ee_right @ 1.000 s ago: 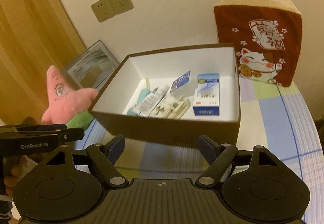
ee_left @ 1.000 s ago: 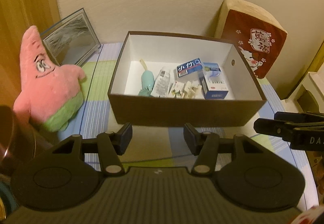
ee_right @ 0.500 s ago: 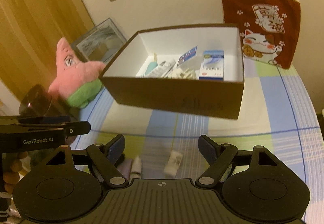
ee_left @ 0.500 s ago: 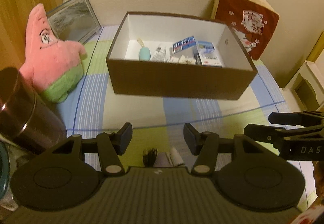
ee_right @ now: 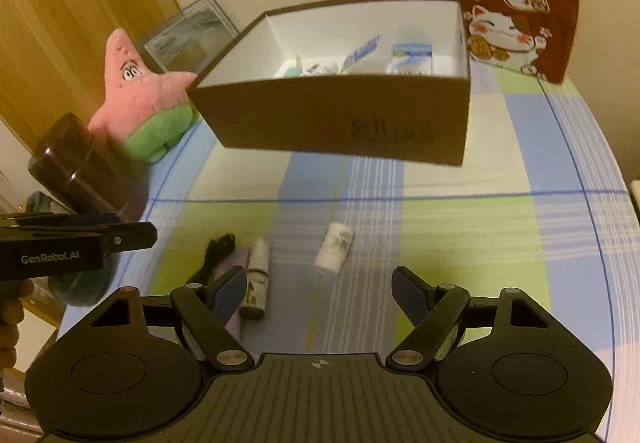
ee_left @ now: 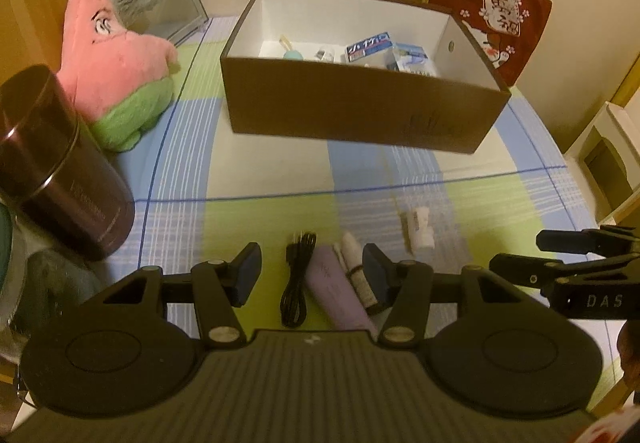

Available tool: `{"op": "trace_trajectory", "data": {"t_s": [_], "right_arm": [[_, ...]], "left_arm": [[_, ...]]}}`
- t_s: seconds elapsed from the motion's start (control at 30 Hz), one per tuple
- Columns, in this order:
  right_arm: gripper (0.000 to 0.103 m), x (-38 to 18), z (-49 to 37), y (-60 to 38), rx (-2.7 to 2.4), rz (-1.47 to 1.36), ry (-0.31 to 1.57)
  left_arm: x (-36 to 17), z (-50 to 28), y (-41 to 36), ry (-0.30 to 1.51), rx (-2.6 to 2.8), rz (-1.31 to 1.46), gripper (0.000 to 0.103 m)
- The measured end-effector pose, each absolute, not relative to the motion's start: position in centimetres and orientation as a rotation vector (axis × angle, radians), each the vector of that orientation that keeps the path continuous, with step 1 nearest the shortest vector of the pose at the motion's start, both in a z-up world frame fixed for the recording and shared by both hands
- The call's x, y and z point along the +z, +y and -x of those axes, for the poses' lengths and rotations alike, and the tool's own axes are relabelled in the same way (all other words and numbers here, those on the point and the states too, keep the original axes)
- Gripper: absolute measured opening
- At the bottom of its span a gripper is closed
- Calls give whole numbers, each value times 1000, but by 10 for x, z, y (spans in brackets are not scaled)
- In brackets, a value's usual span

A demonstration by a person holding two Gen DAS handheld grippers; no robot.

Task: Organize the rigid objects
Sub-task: 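Withdraw both grippers from the brown box back toward the cloth, then move the left gripper to the black USB cable while the right approaches the white pill bottle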

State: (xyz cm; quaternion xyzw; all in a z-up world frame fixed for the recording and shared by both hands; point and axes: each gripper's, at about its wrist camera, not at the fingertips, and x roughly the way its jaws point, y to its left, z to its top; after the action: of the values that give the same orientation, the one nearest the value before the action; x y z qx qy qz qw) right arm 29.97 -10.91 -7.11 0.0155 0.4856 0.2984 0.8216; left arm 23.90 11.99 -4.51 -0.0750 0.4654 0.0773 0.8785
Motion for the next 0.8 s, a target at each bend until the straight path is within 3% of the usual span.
{"op": "trace_trajectory", "data": {"t_s": [0.8], "right_arm": [[79,-101,-287,-109,631,0,1093]], "left_arm": [[-81,-212,120,1032,161,136,52]]}}
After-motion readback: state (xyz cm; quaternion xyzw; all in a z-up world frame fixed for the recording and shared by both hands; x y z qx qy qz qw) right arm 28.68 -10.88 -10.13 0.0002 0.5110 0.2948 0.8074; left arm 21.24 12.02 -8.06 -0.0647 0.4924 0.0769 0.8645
